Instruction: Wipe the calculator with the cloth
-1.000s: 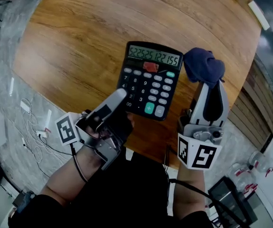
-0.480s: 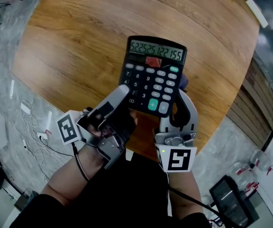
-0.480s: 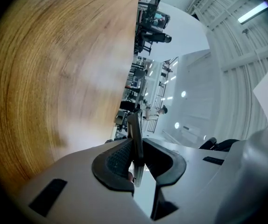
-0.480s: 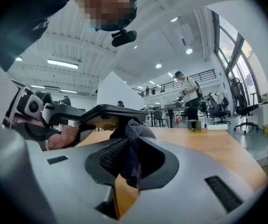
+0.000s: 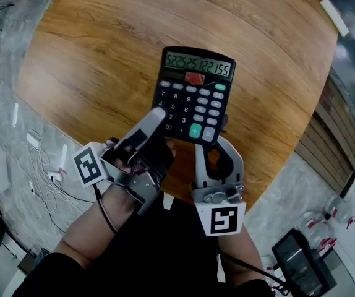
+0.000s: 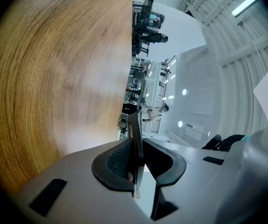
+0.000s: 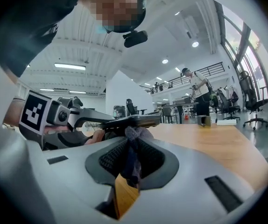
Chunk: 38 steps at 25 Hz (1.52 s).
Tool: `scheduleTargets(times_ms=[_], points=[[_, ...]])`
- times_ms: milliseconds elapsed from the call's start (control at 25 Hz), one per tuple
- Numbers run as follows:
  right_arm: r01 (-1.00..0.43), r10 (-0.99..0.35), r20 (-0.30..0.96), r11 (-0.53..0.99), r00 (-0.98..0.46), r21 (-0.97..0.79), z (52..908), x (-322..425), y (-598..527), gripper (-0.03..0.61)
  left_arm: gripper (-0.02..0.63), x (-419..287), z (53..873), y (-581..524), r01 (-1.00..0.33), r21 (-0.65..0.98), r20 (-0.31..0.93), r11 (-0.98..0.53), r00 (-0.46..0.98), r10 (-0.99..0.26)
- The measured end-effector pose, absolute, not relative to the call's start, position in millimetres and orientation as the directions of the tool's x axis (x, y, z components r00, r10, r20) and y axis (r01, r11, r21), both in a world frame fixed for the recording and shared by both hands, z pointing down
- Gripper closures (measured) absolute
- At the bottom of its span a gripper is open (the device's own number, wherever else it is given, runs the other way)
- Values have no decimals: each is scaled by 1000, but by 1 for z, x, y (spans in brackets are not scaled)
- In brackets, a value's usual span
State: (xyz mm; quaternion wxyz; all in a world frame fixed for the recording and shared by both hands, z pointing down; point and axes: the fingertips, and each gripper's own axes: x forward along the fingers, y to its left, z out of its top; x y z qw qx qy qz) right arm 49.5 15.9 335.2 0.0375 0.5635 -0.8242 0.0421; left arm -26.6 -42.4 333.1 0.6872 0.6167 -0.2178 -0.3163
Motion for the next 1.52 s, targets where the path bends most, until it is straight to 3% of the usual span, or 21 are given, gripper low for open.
scheduleTargets(times_ms=[360, 680, 1120, 1360, 1520], points=[[-984, -977, 122, 178, -174, 20, 335, 125, 19, 517, 545, -41, 368, -47, 39, 998, 3, 41, 696, -718], [-998, -930, 365, 53, -44, 17, 391, 157, -23, 517, 546, -37, 418, -64, -211, 976, 182, 47, 682, -709], [-999, -852, 524, 16, 10, 44, 435, 149, -61, 517, 535, -23, 440, -75, -292, 953, 252, 79, 622, -741], [-992, -814, 581, 71, 3, 105, 441, 141, -61, 517, 498, -30, 431, -70, -657, 744, 408, -122, 592, -695], [-990, -802, 597, 94, -15, 101, 439, 139, -60, 515, 486, -28, 432, -65, -787, 577, 489, -218, 547, -680]])
